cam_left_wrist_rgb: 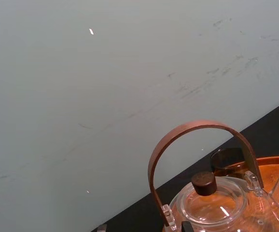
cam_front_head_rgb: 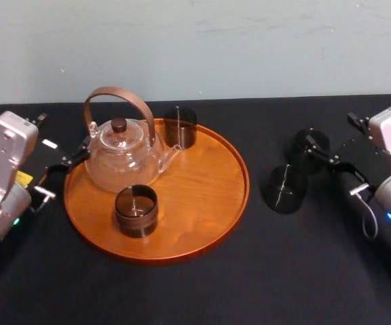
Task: Pick up the glass from the table and place it on the tray.
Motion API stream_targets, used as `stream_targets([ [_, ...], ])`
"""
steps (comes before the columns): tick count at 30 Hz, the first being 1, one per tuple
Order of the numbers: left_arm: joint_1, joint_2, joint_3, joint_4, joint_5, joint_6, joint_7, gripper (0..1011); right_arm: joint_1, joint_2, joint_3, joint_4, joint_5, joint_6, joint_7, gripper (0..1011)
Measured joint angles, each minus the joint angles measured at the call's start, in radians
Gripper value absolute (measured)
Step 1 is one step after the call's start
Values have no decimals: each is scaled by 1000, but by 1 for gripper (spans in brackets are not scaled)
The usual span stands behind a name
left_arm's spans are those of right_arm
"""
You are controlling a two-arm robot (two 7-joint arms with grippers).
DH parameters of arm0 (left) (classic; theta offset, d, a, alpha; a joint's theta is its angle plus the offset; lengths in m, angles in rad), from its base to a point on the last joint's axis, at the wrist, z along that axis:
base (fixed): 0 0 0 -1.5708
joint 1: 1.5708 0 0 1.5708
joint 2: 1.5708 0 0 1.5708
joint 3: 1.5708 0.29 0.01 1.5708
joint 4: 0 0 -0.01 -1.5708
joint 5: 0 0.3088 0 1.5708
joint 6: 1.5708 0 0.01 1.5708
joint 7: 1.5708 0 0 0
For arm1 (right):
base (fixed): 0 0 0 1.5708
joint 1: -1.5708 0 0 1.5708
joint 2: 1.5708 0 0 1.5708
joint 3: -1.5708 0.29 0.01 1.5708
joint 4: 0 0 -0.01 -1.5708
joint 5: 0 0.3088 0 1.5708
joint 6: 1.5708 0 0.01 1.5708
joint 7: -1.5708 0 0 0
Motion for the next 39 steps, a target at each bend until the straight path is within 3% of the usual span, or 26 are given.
stream_targets([
  [9, 0, 0, 0, 0, 0, 0, 0, 1001, -71, 31, 36, -106, 41, 53, 53, 1002],
  [10, 0, 0, 0, 0, 0, 0, 0, 1001, -119, 48, 59, -170, 71, 84, 83, 1002],
  [17, 0, 0, 0, 0, 0, 0, 0, 1001, -171, 65, 80, -238, 89, 111, 116, 1002],
  [24, 0, 0, 0, 0, 0, 0, 0, 1001, -194, 63, 91, -264, 94, 130, 142, 1002],
  [39, 0, 0, 0, 0, 0, 0, 0, 1001, -206, 31, 110, -258, 90, 156, 190, 1002],
])
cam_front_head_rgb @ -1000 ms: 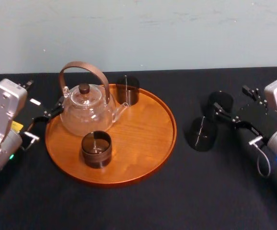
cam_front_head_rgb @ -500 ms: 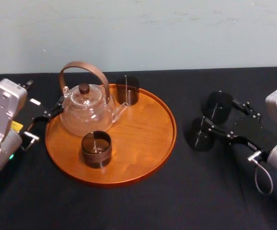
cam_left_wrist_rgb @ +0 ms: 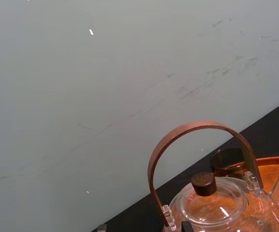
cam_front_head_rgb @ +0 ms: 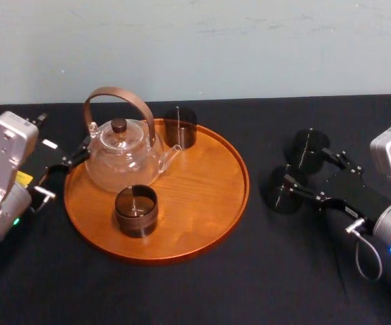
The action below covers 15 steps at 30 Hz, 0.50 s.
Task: Pick up the glass from the table and place it on the tray.
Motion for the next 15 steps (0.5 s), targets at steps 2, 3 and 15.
stream_targets([
  [2, 0, 0, 0, 0, 0, 0, 0, 1002, 0, -3, 2, 3, -1, 3, 5, 1002],
  [3, 0, 0, 0, 0, 0, 0, 0, 1001, -1, -6, 3, 4, -2, 6, 9, 1002],
  [15, 0, 0, 0, 0, 0, 0, 0, 1001, -7, -29, 17, 19, -12, 29, 45, 1002],
])
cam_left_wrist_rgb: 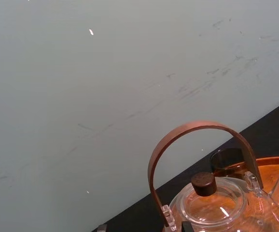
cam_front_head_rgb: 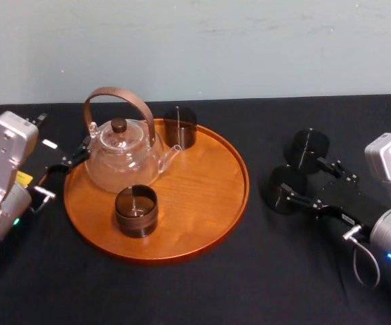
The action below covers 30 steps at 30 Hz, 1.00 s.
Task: Pick up the glass from the table and place it on the tray.
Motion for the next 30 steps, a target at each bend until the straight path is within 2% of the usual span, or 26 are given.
stream_targets([
  [15, 0, 0, 0, 0, 0, 0, 0, 1001, -14, -29, 30, 23, -6, 17, 42, 1002],
  [30, 0, 0, 0, 0, 0, 0, 0, 1001, -2, -65, 51, 72, -1, 47, 94, 1002],
])
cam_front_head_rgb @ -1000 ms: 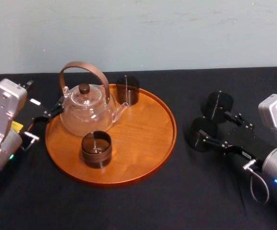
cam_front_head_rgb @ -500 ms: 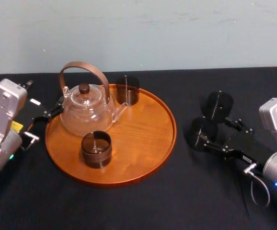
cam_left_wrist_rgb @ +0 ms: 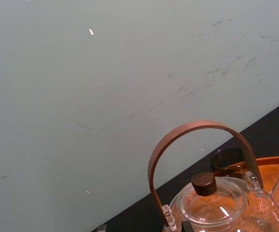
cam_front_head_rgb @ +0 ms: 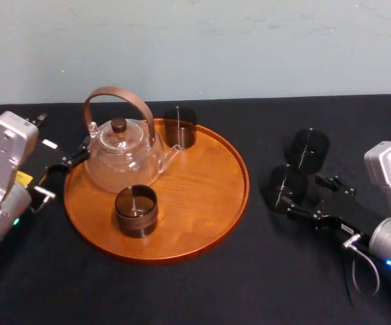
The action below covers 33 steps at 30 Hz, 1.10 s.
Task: Pick up the glass from the table and place it on the tray.
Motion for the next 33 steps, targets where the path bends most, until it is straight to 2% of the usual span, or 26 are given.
stream_targets([
  [13, 0, 0, 0, 0, 0, 0, 0, 1001, 0, -21, 23, 16, -13, 10, 24, 1002],
  [33, 0, 0, 0, 0, 0, 0, 0, 1001, 55, -47, 8, 88, -12, 34, 49, 1002],
])
